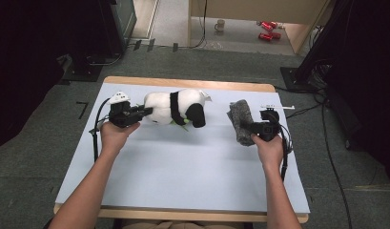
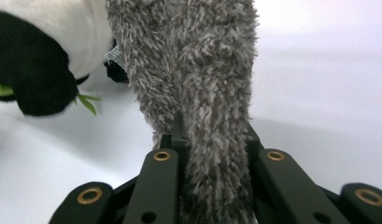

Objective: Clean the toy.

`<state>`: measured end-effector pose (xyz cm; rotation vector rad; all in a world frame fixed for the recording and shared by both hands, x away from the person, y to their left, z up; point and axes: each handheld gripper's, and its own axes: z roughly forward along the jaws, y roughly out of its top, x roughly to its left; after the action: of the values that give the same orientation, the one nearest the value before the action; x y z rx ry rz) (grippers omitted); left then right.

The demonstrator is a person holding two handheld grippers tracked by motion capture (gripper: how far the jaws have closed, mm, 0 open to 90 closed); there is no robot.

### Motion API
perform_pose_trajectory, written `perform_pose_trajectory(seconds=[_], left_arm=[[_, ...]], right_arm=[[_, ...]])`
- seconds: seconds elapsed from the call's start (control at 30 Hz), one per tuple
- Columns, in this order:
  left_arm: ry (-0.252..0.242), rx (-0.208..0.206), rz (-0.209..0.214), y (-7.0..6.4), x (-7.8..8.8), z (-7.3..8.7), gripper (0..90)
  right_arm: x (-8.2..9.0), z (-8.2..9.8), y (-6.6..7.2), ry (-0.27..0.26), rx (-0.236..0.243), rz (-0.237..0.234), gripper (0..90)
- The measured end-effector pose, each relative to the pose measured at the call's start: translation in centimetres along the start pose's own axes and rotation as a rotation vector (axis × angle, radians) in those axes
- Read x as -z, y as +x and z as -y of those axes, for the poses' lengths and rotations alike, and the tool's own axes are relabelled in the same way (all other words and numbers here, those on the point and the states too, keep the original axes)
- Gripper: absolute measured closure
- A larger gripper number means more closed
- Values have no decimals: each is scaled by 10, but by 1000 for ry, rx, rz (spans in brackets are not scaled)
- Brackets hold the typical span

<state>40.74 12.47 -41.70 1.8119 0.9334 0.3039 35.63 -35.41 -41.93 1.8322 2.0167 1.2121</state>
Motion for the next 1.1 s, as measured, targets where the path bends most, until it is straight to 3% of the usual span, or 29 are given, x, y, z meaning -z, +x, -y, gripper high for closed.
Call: perform_pose_trajectory(seconds=[0.07, 0.17, 0.27, 0.4, 0.67, 0.83, 0.97, 1.1], left_arm=[[8, -8, -15, 5, -1, 5, 758], [13, -6, -4, 8, -4, 12, 754], [55, -26, -4, 8, -9, 21, 746], [49, 16, 13, 13, -11, 26, 739], [53, 22, 60, 20, -11, 33, 705], [45, 32, 69, 22, -9, 36, 637], [39, 42, 72, 22, -8, 38, 556], [49, 45, 70, 22, -5, 38, 484]], right_arm=[[0, 1, -1, -2, -3, 5, 770], [-1, 3, -4, 5, -4, 14, 769], [-5, 5, -7, 19, -16, 23, 770], [-11, 7, -8, 34, -11, 28, 770], [-22, 13, -13, 69, -10, 47, 767], [-33, 18, -17, 107, -3, 73, 762], [-44, 21, -15, 146, 30, 99, 753], [-50, 23, -13, 155, 40, 117, 727]])
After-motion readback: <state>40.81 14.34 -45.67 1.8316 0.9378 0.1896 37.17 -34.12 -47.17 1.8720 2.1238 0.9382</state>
